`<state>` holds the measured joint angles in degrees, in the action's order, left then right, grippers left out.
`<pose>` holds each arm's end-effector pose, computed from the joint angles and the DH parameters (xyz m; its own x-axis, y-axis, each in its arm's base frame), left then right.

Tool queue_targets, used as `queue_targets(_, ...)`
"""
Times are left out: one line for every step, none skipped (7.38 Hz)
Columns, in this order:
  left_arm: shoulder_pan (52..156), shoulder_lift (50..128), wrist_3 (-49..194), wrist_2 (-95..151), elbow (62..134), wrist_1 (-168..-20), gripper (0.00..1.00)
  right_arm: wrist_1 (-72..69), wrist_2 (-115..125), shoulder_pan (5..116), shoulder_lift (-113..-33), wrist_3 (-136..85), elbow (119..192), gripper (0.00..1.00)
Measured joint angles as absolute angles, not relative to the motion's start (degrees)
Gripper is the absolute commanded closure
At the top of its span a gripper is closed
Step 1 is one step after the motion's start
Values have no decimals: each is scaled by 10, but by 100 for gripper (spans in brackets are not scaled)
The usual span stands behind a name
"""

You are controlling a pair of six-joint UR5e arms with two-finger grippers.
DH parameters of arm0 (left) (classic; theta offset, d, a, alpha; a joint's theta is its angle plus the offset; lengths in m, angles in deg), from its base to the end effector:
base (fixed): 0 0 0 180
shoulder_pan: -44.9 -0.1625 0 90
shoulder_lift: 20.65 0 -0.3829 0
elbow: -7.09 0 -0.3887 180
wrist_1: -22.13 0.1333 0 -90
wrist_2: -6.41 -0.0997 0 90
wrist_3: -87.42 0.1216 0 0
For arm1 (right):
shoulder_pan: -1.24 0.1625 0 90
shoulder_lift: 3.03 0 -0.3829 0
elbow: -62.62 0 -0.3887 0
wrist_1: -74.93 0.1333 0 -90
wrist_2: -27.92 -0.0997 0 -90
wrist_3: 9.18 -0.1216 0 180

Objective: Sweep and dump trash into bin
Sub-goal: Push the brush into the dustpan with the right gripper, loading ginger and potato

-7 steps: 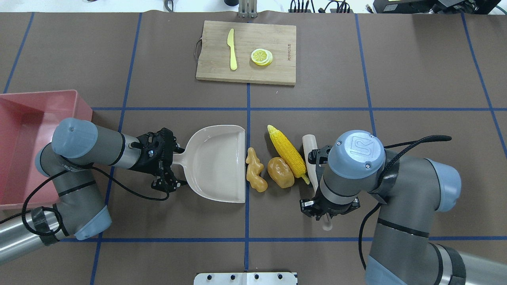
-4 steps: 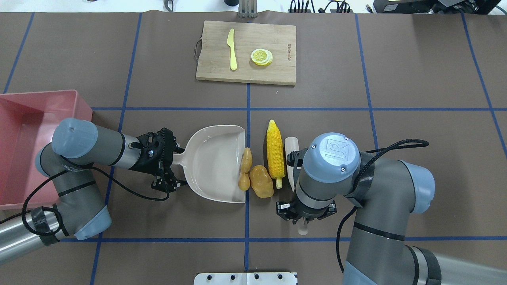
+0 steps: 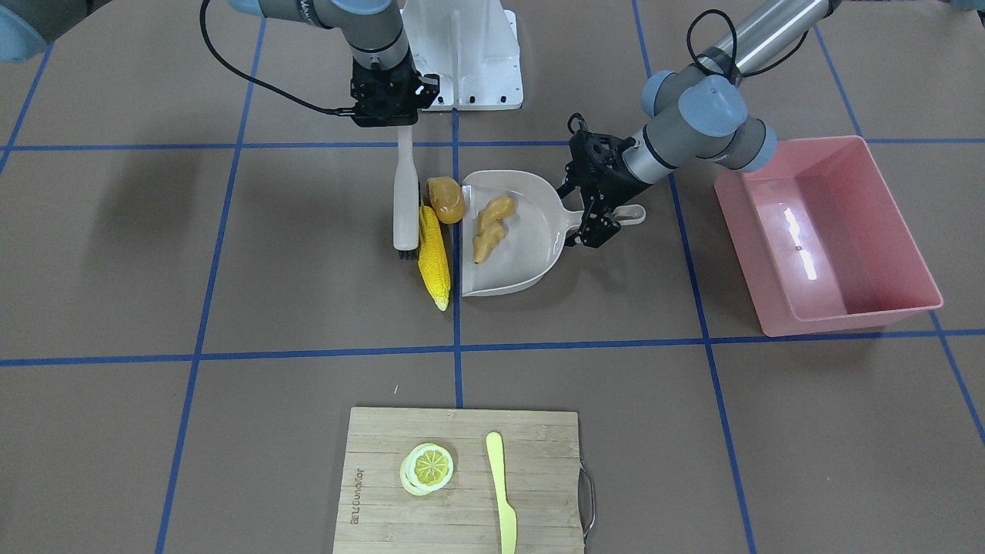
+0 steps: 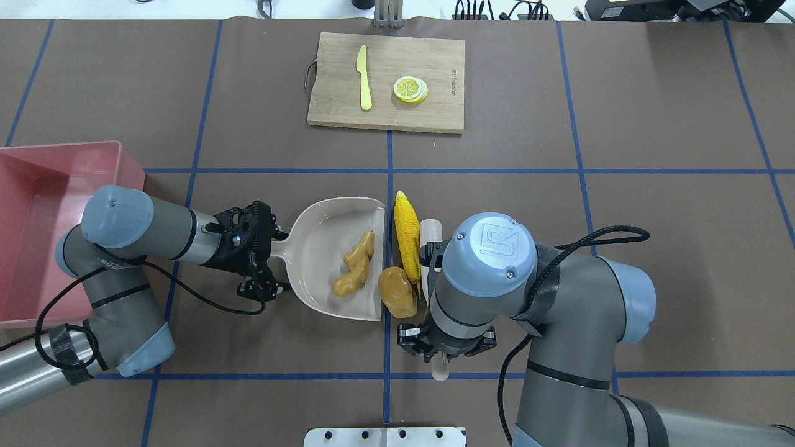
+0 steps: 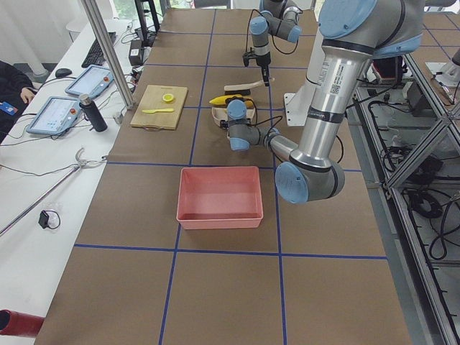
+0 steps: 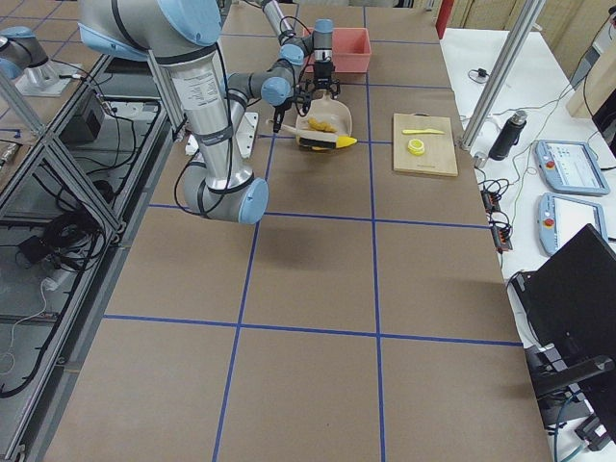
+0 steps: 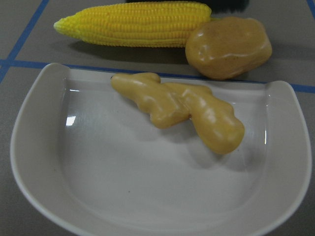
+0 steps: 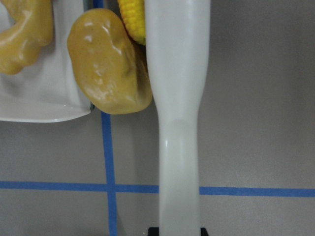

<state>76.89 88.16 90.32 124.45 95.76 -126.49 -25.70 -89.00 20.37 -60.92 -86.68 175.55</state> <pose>0.4875 -0.3943 0.3372 0.0701 0.9955 -0.0637 -0.2076 0.0770 0.9752 -0.5160 -0.2618 0.1760 0.6574 0.0238 0.7532 0.1530 0.9745 -0.1643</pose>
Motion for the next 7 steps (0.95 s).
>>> queue_targets(769,882,903,1245,957,-1264,2,-252,-890,199,-605,-870,1750,100)
queue_targets(769,882,903,1245,957,-1263,2,-230,-890,195,-602,-878,1736,100)
queue_targets(769,882,903,1245,957,-1262,2,-201,-890,193,-596,-892,1717,100)
queue_targets(769,882,903,1244,956,-1262,2,-182,-890,193,-586,-904,1703,100)
queue_targets(769,882,903,1242,956,-1261,2,-175,-891,193,-578,-910,1696,100)
queue_targets(769,882,903,1240,956,-1261,2,-173,-893,193,-570,-912,1694,100)
queue_targets(768,882,903,1239,956,-1261,2,-172,-898,194,-563,-916,1693,100)
